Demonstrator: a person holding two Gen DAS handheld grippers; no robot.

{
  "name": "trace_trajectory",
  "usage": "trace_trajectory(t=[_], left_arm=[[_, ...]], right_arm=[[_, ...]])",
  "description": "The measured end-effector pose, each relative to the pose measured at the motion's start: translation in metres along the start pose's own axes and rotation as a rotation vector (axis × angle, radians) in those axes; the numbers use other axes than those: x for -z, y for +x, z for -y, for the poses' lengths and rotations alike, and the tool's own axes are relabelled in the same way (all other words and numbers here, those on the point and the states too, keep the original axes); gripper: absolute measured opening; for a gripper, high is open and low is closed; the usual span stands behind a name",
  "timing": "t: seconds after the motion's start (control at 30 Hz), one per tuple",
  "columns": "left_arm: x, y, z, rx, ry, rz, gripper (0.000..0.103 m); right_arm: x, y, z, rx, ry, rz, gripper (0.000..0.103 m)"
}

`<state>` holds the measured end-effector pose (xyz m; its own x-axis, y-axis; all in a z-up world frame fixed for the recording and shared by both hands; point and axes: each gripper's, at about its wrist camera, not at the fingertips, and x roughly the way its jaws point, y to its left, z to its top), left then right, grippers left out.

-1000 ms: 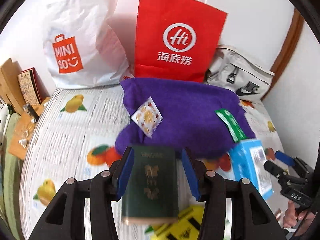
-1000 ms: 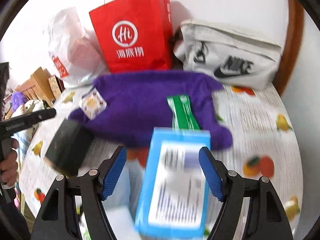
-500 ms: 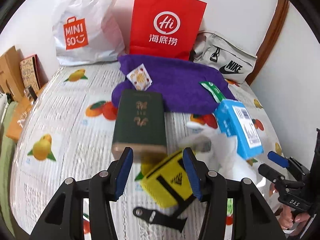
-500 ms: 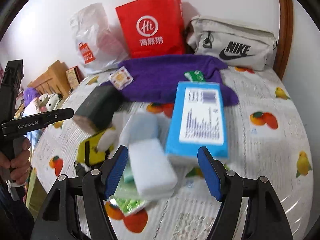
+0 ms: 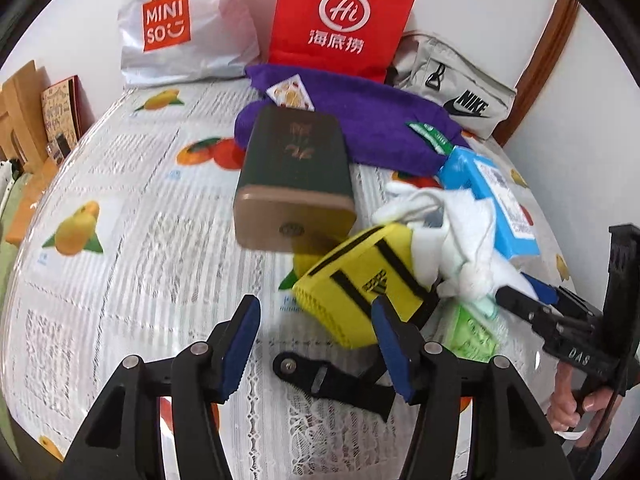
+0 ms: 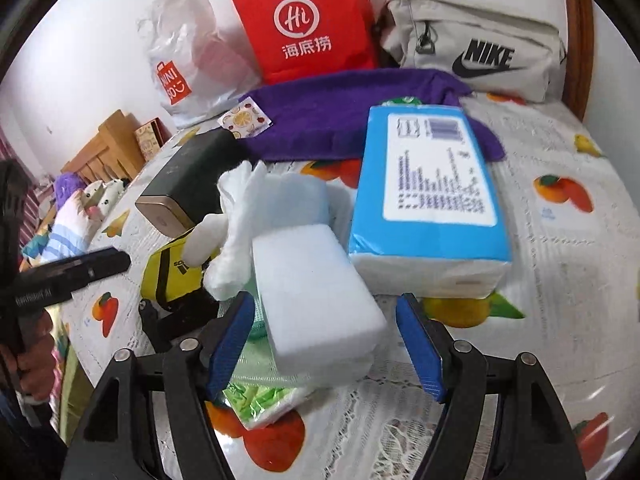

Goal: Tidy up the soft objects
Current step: 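Reach to the white sponge and grasp it with the right tool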

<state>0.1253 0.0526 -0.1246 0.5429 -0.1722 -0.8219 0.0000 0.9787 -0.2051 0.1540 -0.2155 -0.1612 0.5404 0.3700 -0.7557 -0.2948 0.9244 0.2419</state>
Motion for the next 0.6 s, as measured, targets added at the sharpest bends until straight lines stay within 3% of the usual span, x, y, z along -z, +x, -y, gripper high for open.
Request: trace_trajectory(t=[0.03,0.1,0.33,0.6], left_arm=[[0.001,0.002,-0.001,-0.001,0.0,-0.004,0.056],[0.004,0.005,-0.002,0.004,0.0,-0.012,0.056],[0.013,0.011,0.002,0.015,0.017,-0.033,0.056],[0.031,0.009,0.003,0.024,0.031,-0.046,0.062]], right_arm=[[0.001,0.001,0.001,-0.004,0.008,0.012,0.063],[0.002,0.001,0.0,-0.03,0.007,0.023,0.057],[0.006,-0.02,-0.022,0.024,-0.097,0.095,0.056],[0.017,-0.053,-0.021,0.034,-0.09,0.165,0.056]])
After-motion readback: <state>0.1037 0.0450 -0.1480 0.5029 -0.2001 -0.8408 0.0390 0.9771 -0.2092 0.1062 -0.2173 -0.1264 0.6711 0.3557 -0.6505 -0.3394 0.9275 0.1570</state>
